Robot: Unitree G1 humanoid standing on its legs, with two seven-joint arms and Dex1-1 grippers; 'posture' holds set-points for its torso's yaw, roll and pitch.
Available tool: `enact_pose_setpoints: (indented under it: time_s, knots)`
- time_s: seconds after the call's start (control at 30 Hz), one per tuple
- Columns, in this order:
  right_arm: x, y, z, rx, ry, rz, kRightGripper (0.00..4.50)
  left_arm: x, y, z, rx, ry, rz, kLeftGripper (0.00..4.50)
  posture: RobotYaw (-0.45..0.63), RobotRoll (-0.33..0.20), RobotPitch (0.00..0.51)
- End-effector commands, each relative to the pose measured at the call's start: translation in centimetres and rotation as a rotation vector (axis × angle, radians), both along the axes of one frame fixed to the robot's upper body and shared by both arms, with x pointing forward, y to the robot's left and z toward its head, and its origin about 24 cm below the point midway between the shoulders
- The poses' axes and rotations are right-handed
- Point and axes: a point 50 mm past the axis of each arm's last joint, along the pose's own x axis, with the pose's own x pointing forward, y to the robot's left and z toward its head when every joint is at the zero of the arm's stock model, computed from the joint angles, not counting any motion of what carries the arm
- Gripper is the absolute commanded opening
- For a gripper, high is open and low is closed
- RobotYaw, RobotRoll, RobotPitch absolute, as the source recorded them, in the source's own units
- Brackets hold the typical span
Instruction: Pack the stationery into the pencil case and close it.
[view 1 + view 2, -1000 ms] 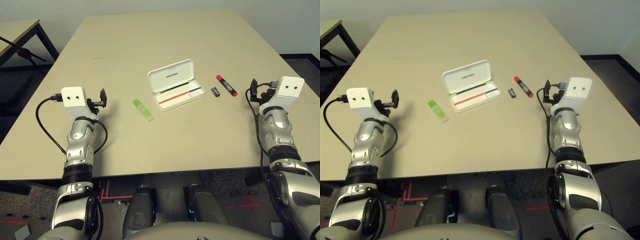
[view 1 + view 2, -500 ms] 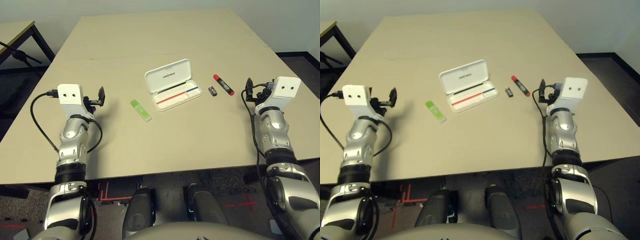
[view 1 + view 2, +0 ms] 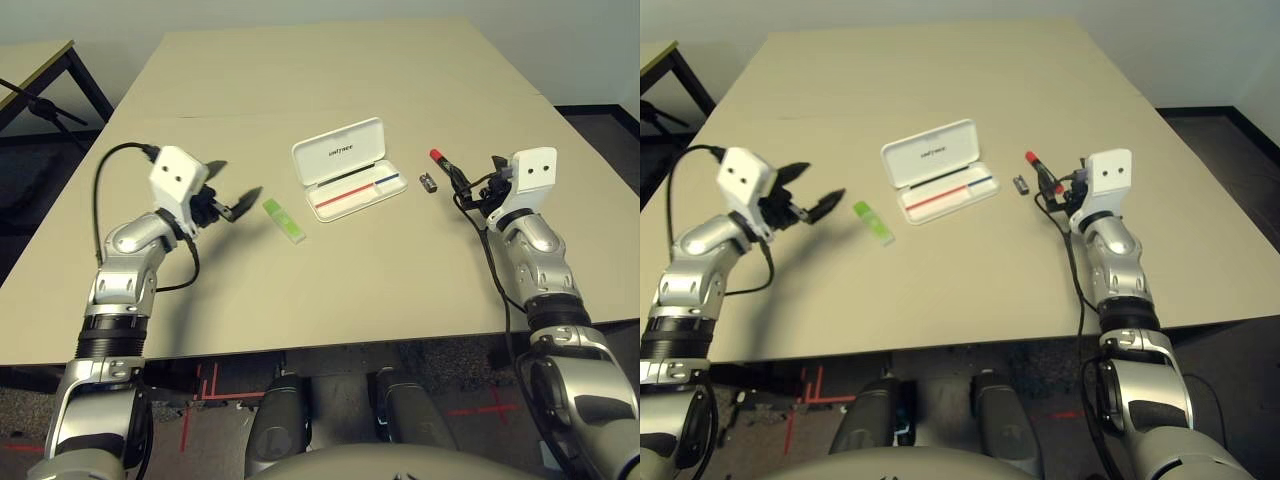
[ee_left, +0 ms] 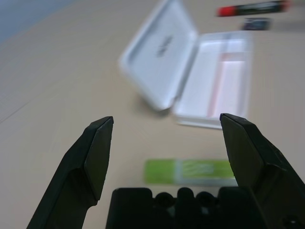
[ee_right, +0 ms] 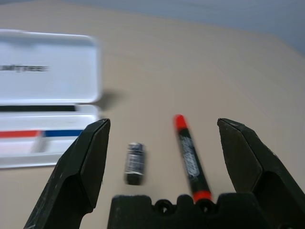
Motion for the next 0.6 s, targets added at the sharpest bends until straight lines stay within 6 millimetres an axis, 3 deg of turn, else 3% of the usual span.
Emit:
enact_pose_setpoints:
  time_s: [0.03,0.3,0.4,0.6]
  knots:
    - [0.0,0.8,1.4,-0.059,0.033,0.191,4.46,0.0,-1.3,0.3,0.074,0.019,-0.121,4.5,-0.02,0.0,0.095]
    - [0.0,0.1,3.2,-0.181,0.087,0.368,4.46,0.8,-3.5,0.0,0.144,0.036,-0.254,4.5,-0.02,0.0,0.092]
    - [0.1,-0.2,4.1,-0.191,0.094,0.408,4.46,1.4,-5.1,-1.1,0.203,0.081,-0.335,4.5,-0.02,0.0,0.087]
    - [0.2,-0.2,4.5,-0.228,0.1,0.451,4.46,3.0,-6.4,-2.0,0.315,0.136,-0.387,4.5,-0.03,0.0,0.078]
